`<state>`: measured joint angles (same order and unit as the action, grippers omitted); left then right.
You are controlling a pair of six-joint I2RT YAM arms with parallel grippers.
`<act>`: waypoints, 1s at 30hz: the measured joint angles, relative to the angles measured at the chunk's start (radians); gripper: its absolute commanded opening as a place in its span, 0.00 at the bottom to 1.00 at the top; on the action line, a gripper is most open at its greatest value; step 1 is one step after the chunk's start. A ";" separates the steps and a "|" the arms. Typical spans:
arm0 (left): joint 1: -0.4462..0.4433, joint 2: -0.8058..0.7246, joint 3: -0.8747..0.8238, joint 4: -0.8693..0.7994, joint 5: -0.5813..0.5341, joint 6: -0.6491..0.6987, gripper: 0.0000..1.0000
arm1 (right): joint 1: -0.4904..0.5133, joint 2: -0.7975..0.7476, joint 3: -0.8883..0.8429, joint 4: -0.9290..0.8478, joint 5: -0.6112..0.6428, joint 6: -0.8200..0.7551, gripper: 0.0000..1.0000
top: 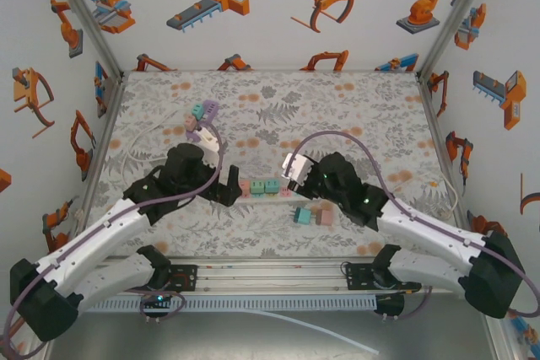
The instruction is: Pull the plug off the socket
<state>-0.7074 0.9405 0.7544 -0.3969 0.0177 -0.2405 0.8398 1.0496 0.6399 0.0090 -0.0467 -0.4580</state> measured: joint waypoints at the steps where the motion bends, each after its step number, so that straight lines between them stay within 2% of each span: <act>1: 0.019 0.011 0.004 -0.007 -0.006 -0.021 0.96 | -0.011 0.022 0.011 0.000 -0.042 -0.018 0.45; 7: 0.140 0.079 0.008 -0.049 -0.037 -0.138 0.94 | -0.043 0.186 0.105 -0.013 -0.275 -0.120 0.45; 13: 0.195 0.161 0.008 -0.042 -0.035 -0.193 0.86 | -0.047 0.345 0.171 0.004 -0.388 -0.154 0.44; 20: 0.200 0.271 0.008 -0.008 -0.018 -0.217 0.77 | -0.052 0.473 0.218 0.017 -0.437 -0.164 0.43; 30: 0.201 0.380 0.008 0.034 -0.006 -0.226 0.66 | -0.060 0.525 0.229 0.018 -0.439 -0.171 0.37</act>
<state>-0.5068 1.3209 0.7624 -0.3634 0.0120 -0.4664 0.7799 1.5749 0.8692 0.0265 -0.4858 -0.6292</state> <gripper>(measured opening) 0.675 0.385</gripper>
